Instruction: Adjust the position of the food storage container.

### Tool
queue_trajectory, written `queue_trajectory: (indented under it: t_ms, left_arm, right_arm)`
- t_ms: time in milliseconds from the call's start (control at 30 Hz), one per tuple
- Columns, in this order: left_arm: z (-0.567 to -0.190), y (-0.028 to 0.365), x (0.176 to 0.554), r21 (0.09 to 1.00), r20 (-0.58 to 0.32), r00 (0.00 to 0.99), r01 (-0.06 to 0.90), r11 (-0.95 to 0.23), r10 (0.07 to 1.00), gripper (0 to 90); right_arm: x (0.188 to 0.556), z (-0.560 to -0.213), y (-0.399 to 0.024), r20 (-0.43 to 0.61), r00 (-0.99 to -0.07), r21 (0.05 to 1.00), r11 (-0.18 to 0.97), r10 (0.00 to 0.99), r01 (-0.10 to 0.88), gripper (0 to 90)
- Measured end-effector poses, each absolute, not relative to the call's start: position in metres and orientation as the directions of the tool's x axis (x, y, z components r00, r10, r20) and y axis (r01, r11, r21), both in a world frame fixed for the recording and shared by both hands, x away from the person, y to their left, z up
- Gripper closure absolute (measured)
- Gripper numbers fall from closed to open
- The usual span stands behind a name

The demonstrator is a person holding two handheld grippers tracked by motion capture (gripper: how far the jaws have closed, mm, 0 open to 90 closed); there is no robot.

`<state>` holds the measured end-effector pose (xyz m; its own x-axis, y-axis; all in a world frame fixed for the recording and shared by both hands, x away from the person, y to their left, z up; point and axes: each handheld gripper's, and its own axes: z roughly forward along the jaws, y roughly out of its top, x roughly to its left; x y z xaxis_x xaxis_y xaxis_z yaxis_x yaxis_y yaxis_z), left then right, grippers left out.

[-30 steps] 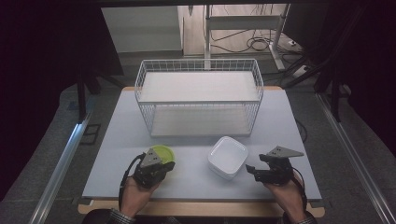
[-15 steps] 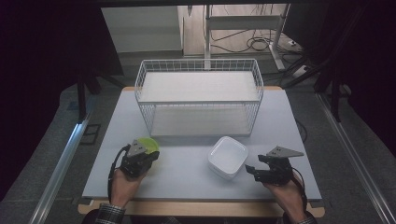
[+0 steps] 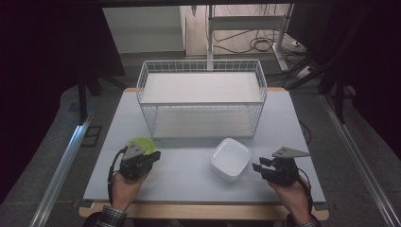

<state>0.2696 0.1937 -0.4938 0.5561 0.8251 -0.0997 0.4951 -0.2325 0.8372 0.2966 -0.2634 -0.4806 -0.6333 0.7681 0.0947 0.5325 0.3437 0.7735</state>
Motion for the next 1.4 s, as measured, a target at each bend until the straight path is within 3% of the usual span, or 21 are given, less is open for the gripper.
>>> queue_trajectory:
  t_ms: [100,233,433,600,833,1400]
  left_arm:
    - [-0.495,0.184,0.264,0.837,-0.116,0.587,0.492,-0.239,0.801,87.3]
    - [-0.501,0.165,0.26,0.827,-0.127,0.632,0.493,-0.27,0.764,87.6]
    - [-0.511,0.14,0.258,0.811,-0.171,0.68,0.508,-0.29,0.713,87.5]
    - [-0.52,0.119,0.256,0.793,-0.19,0.714,0.516,-0.323,0.674,87.0]
    - [-0.529,0.101,0.255,0.77,-0.169,0.734,0.515,-0.377,0.657,86.7]
    - [-0.535,0.115,0.269,0.755,-0.206,0.669,0.573,-0.319,0.714,86.7]
  right_arm:
    - [0.308,-0.477,-0.268,0.088,-0.631,0.777,0.343,0.771,0.527,82.1]
    - [0.321,-0.479,-0.266,0.096,-0.637,0.766,0.352,0.765,0.538,88.9]
    - [0.35,-0.481,-0.253,0.029,-0.657,0.746,0.421,0.753,0.516,89.2]
    - [0.366,-0.488,-0.247,0.053,-0.686,0.732,0.439,0.726,0.521,89.2]
    - [0.354,-0.487,-0.242,0.087,-0.727,0.726,0.456,0.681,0.515,89.1]
    - [0.327,-0.496,-0.203,0.127,-0.813,0.69,0.538,0.568,0.484,88.0]
